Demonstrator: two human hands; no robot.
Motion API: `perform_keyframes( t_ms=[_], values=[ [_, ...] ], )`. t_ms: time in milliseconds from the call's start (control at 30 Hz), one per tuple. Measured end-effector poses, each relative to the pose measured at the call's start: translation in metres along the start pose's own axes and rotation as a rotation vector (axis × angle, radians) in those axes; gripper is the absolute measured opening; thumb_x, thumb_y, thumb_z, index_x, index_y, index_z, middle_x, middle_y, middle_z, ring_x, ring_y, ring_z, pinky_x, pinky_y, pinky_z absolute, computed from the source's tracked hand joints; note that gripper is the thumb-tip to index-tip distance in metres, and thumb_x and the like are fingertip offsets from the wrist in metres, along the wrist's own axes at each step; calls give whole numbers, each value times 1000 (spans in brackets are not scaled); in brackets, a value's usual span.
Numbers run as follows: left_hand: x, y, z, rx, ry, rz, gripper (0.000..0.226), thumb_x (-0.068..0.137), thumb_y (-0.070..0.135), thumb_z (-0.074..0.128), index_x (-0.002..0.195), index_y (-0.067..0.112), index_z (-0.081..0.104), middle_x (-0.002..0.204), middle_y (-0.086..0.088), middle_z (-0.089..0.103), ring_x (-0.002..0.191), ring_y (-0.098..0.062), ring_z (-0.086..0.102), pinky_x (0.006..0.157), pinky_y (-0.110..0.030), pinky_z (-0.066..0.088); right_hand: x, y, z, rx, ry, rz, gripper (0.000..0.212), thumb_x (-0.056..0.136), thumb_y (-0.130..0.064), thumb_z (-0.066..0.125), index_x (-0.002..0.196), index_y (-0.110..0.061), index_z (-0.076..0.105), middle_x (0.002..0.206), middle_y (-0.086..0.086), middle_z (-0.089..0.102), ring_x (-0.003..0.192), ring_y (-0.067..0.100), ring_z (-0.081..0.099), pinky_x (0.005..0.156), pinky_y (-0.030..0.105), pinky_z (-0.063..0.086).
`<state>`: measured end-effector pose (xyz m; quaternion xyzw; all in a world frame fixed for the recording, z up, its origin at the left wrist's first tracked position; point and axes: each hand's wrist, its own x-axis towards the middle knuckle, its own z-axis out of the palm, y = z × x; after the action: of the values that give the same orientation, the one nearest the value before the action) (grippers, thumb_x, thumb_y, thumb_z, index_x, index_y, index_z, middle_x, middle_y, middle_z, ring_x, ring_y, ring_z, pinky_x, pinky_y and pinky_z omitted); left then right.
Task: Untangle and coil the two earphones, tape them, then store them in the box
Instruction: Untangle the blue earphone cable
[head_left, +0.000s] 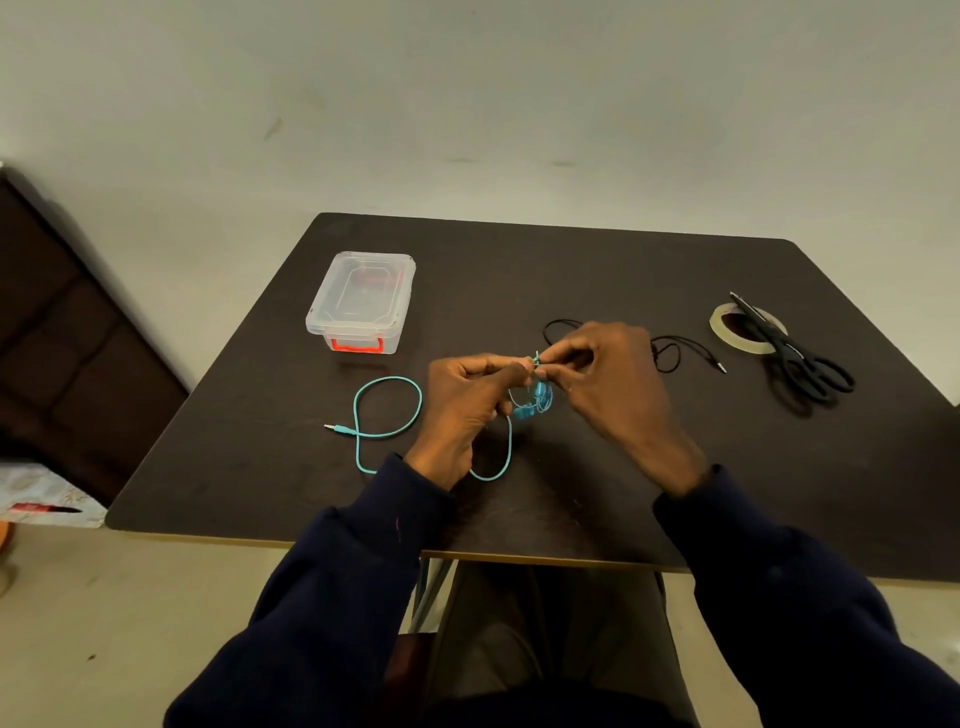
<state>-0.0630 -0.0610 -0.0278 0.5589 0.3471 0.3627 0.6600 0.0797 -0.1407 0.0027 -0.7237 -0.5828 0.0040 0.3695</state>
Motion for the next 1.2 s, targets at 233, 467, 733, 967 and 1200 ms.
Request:
perform_keyframes(
  t_ms=[233,467,733,967,1200],
  values=[
    [3,-2,-1,13,50,-32,13,90,14,74,84,3,77,81,-14,76,48,-10,53,44,-16,41,-4,-5,3,0,12,-5,10,86,-15,79,93,-8,78,87,2,73,73,3,65,68,12,54],
    [4,-2,1,-119,1,-131,17,90,13,72,95,-3,76,84,-16,74,51,-10,50,45,-17,39,-2,-3,2,180,-29,90,10,83,-13,82,91,-11,78,85,-2,75,73,1,71,66,18,60],
    [6,-4,-1,20,29,-124,17,95,13,66,98,-3,72,84,-12,75,52,-16,62,48,-21,45,-1,1,-4,645,5,268,7,91,-2,71,94,4,71,87,14,77,72,20,74,67,28,62],
    [4,1,-1,-314,-74,-248,16,94,0,63,101,-14,67,96,-25,75,87,-34,75,72,-33,63,-6,9,-7,959,-44,357,18,95,3,63,111,3,71,97,26,74,89,34,75,83,35,62],
    [5,-1,5,-349,24,-187,4,86,-11,67,87,-13,69,86,-24,75,78,-30,76,72,-29,63,-8,5,0,230,-28,153,3,85,-18,81,87,-19,81,64,-3,71,53,7,61,52,21,51]
  ],
)
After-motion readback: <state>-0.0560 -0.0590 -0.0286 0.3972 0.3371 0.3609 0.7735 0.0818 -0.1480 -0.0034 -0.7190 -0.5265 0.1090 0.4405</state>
